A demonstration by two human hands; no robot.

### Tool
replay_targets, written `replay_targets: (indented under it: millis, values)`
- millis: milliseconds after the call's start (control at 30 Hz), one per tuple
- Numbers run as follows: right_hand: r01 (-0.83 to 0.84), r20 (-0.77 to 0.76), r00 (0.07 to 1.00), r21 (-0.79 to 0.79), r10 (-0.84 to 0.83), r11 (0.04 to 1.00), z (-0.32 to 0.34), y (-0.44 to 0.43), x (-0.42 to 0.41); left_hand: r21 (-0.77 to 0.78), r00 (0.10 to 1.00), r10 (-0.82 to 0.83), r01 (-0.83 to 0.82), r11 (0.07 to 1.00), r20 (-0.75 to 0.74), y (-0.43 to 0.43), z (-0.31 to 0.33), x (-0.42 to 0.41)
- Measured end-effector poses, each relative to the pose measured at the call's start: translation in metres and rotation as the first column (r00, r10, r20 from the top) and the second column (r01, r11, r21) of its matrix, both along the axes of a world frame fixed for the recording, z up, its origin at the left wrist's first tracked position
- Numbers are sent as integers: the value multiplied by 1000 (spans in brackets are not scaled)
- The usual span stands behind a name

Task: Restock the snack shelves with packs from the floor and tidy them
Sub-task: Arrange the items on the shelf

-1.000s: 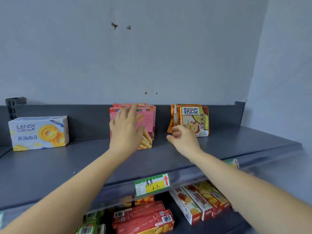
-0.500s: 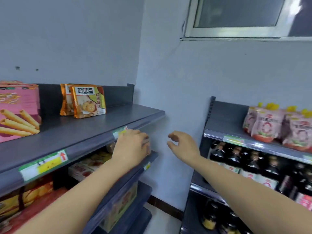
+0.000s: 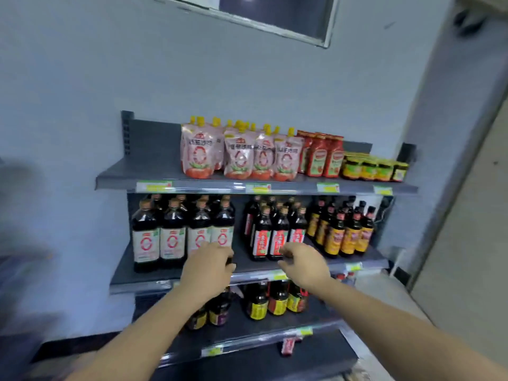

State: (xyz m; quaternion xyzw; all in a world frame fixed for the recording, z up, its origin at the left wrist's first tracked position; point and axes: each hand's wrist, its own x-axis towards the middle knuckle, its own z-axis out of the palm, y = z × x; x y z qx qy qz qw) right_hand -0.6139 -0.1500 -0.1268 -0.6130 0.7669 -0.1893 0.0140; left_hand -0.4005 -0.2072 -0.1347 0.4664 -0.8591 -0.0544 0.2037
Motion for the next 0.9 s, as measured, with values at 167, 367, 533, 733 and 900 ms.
replay_targets:
  millis: [167, 367, 533, 733, 900]
  values:
    - [208, -47, 978, 70, -205, 976, -24, 37, -119, 16, 972, -230, 230, 973, 44, -2, -26, -138]
    - [409, -60, 913, 137, -404, 902, -48, 72, -216, 13, 890, -411, 416, 909, 196, 1, -49, -270]
    - [535, -93, 845, 182, -527, 825, -66, 91, -274, 7, 809, -525, 543, 840, 264, -6, -65, -353]
    - [667, -109, 739, 263, -665, 697, -84, 122, -338, 52, 672, -665, 690, 722, 325, -4, -88, -453]
    - [720, -121, 669, 349, -733, 600, -110, 156, -387, 112, 563, -747, 767, 631, 354, 17, -111, -529]
